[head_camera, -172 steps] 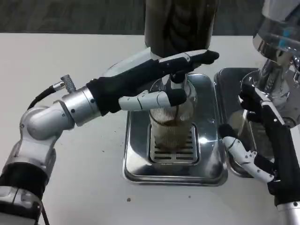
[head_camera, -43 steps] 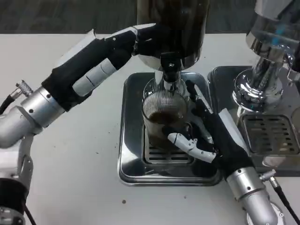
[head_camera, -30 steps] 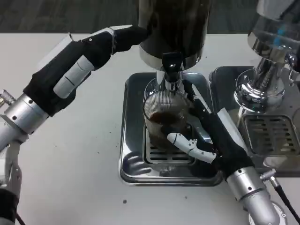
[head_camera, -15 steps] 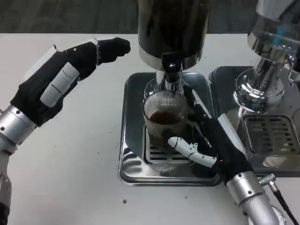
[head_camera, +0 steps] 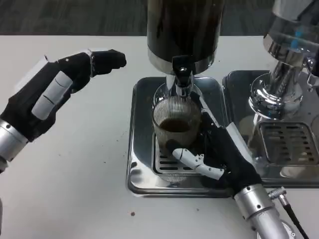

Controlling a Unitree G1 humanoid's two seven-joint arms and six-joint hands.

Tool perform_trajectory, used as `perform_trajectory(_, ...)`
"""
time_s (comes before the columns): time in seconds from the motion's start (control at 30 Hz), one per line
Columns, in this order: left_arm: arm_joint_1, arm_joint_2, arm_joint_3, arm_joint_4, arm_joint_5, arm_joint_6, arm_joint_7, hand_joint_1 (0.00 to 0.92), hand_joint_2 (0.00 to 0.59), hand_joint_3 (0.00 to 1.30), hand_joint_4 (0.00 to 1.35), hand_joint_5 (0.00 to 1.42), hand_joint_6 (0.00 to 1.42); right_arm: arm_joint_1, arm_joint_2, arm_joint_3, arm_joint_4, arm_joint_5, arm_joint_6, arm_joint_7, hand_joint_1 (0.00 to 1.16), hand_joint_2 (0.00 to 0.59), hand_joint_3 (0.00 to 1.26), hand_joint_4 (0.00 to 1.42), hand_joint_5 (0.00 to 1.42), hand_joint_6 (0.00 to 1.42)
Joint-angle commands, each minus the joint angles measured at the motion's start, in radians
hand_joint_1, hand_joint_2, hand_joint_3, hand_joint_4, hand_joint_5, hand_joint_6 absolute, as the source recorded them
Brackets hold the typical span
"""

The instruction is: Grasp the cup under the faucet to collect the drink, then remove the cup.

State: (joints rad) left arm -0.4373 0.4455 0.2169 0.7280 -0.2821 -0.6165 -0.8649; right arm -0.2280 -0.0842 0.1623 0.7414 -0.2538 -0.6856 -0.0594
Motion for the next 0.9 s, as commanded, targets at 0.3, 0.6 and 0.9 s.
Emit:
perform_trajectory(0.3, 0.033, 0.027, 0.001, -0.008, 0.011, 0.014, 0.019, 0.000, 0.138, 0.38, 0.30, 0.20, 0.16, -0.031, 0.010, 0.026, 0.030, -0.064, 0.012, -0.060, 0.61, 0.207, 0.00, 0.00, 0.04, 0.12)
perform_trajectory(0.6, 0.047, 0.035, -0.004, -0.021, 0.021, 0.022, 0.027, 0.000, 0.140, 0.39, 0.30, 0.21, 0.17, -0.030, 0.014, 0.045, 0.023, -0.101, 0.047, -0.110, 0.64, 0.212, 0.00, 0.01, 0.16, 0.24)
perform_trajectory(0.9, 0.055, 0.043, -0.010, -0.030, 0.034, 0.030, 0.030, 0.000, 0.182, 0.40, 0.31, 0.22, 0.18, -0.023, 0.027, 0.068, 0.010, -0.135, 0.080, -0.172, 0.65, 0.210, 0.06, 0.16, 0.29, 0.42)
